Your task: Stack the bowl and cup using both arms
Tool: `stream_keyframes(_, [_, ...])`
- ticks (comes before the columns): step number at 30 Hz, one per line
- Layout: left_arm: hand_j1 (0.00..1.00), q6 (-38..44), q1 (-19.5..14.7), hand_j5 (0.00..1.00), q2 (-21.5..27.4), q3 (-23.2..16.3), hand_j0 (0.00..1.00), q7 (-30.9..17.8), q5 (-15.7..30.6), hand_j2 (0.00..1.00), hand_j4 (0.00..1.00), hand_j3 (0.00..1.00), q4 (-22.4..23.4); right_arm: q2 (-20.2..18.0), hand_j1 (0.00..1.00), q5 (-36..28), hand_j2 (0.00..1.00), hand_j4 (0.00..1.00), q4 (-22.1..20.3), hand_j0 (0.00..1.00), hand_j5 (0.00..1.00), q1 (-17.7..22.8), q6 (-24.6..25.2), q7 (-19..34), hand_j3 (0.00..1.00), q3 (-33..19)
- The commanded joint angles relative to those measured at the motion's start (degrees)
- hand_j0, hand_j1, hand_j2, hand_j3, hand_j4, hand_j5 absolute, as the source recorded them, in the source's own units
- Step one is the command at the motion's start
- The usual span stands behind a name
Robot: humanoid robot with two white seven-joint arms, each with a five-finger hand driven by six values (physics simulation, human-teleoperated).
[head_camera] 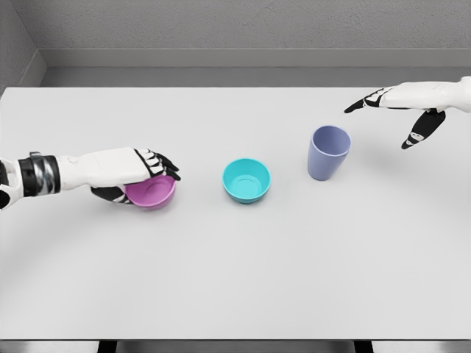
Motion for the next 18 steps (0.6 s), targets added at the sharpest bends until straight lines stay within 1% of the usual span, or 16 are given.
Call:
stream_keyframes(1, [0.7, 0.16, 0.0, 0.7, -1.11, 0.03, 0.7, 0.08, 0.37, 0.7, 0.7, 0.7, -0.46, -0.02, 1.0, -0.34, 1.0, 1.0, -0.05, 1.0, 1.0, 0.0, 0.13, -0.02, 1.0, -0.1])
stream_keyframes(4, [0.7, 0.16, -0.53, 0.7, -1.46, 0.03, 0.7, -0.01, 0.37, 0.7, 0.7, 0.7, -1.43, -0.02, 1.0, -0.34, 1.0, 1.0, -0.13, 1.0, 1.0, 0.0, 0.13, -0.02, 1.0, -0.1])
stream_keyframes(7, [0.7, 0.16, -0.97, 0.7, -2.61, -0.06, 0.7, -0.1, 0.28, 0.7, 0.7, 0.7, -1.43, -0.02, 1.0, -0.34, 1.0, 1.0, -0.13, 1.0, 1.0, 0.0, 0.13, -0.02, 1.0, -0.1])
stream_keyframes(12, [0.7, 0.16, -1.14, 0.7, -2.61, -0.06, 0.7, -0.1, 0.28, 0.7, 0.7, 0.7, -1.78, -0.02, 1.0, -0.34, 1.0, 1.0, -0.22, 1.0, 1.0, 0.0, 0.13, -0.02, 1.0, -0.1])
stream_keyframes(17, [0.7, 0.16, -1.32, 0.7, -4.36, -0.06, 0.7, -0.27, 0.2, 0.7, 0.7, 0.7, -1.69, -0.02, 1.0, -0.34, 1.0, 1.0, -0.31, 1.0, 1.0, 0.0, 0.13, -0.02, 1.0, -0.1])
stream_keyframes(18, [0.7, 0.16, -1.84, 0.7, -4.45, -0.14, 0.7, -0.27, 0.2, 0.7, 0.7, 0.7, -1.78, -0.02, 1.0, -0.34, 1.0, 1.0, -0.31, 1.0, 1.0, 0.0, 0.13, -0.02, 1.0, -0.1])
